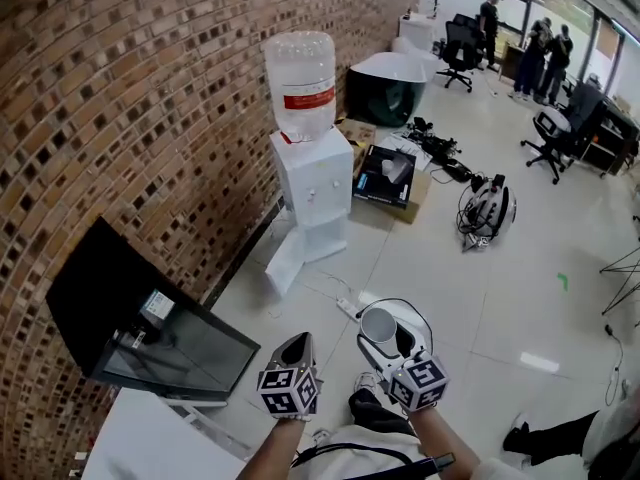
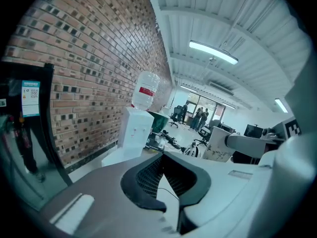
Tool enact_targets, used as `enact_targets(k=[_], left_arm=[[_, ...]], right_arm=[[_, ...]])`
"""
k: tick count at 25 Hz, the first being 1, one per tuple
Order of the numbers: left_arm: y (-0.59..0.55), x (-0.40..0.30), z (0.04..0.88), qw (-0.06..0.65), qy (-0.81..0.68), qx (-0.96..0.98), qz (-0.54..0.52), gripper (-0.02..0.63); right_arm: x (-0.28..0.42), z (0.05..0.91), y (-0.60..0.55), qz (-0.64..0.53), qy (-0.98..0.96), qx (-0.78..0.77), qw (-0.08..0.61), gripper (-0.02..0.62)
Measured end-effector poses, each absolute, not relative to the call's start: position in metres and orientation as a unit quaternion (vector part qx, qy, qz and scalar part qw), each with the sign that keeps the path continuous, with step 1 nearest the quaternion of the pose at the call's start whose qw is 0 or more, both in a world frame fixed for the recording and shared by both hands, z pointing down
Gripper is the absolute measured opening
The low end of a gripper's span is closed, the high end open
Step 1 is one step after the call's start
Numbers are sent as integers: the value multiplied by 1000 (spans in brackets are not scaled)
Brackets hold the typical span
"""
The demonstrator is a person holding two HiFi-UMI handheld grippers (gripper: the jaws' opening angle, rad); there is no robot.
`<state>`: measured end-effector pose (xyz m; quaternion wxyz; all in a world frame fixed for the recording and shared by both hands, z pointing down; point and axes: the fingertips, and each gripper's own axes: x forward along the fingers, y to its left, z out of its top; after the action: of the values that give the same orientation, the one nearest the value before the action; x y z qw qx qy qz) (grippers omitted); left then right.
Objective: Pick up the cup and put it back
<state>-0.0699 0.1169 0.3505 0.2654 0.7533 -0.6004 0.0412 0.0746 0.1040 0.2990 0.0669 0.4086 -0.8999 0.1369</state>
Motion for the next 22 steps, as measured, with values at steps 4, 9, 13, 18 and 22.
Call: enact_targets(k=[4, 9, 13, 18, 22], left_arm=[[140, -64, 347, 261, -594, 760, 33, 0], [165, -56, 343, 256, -585, 769, 36, 0], [182, -51, 344, 254, -581, 772, 40, 0], [190, -47, 343, 253, -575, 776, 43, 0], [189, -44, 340, 245, -572, 781, 47, 0]], right_arm=[[86, 298, 135, 137, -892, 426, 65, 333], [95, 299, 165, 135, -887, 436, 63, 333], [100, 301, 181, 136, -885, 440, 65, 333], [105, 296, 188, 130, -884, 445, 64, 333], [107, 294, 189, 129, -883, 447, 61, 333]])
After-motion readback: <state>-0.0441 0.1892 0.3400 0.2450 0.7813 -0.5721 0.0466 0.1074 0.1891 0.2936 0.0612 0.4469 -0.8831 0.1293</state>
